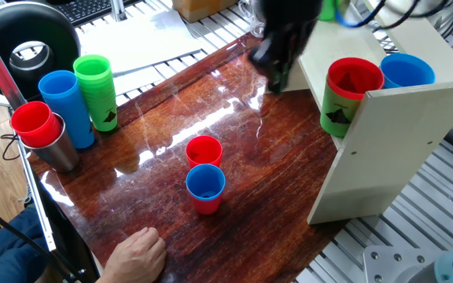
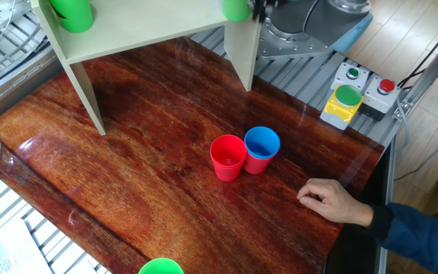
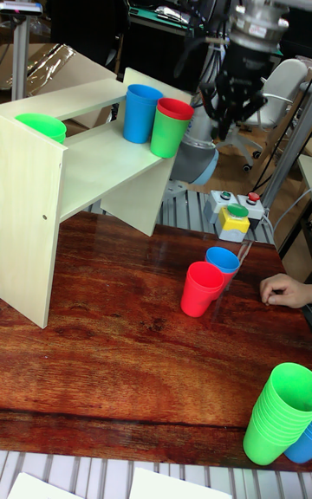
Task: Take the cups off the shelf and stack them together
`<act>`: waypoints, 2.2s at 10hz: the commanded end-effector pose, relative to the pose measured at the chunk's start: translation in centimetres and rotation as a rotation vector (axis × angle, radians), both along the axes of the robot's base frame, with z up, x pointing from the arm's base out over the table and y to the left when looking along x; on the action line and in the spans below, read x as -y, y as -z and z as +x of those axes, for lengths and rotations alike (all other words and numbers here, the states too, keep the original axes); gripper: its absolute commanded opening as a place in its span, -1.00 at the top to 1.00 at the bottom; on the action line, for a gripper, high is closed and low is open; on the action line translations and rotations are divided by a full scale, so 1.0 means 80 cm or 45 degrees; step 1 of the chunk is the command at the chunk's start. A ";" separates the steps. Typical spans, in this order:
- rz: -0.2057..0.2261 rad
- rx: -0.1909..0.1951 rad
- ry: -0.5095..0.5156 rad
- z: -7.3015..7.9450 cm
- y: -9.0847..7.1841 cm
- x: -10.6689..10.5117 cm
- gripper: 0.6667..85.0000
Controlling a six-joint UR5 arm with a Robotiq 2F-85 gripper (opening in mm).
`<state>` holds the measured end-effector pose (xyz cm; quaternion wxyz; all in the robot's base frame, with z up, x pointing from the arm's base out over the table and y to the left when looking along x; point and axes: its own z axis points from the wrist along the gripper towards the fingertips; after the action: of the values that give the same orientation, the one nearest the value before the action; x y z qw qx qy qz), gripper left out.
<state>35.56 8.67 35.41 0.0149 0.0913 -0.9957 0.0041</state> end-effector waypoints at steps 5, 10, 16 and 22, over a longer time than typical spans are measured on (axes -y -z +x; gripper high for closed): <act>-0.061 -0.018 0.057 -0.046 -0.041 0.061 -0.18; -0.099 -0.023 0.126 -0.069 -0.040 0.104 -0.17; -0.057 0.012 0.132 -0.076 -0.022 0.129 -0.17; -0.040 0.023 0.122 -0.073 -0.006 0.135 -0.17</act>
<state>29.58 -2.18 36.33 0.0121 0.0392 -0.9988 0.0278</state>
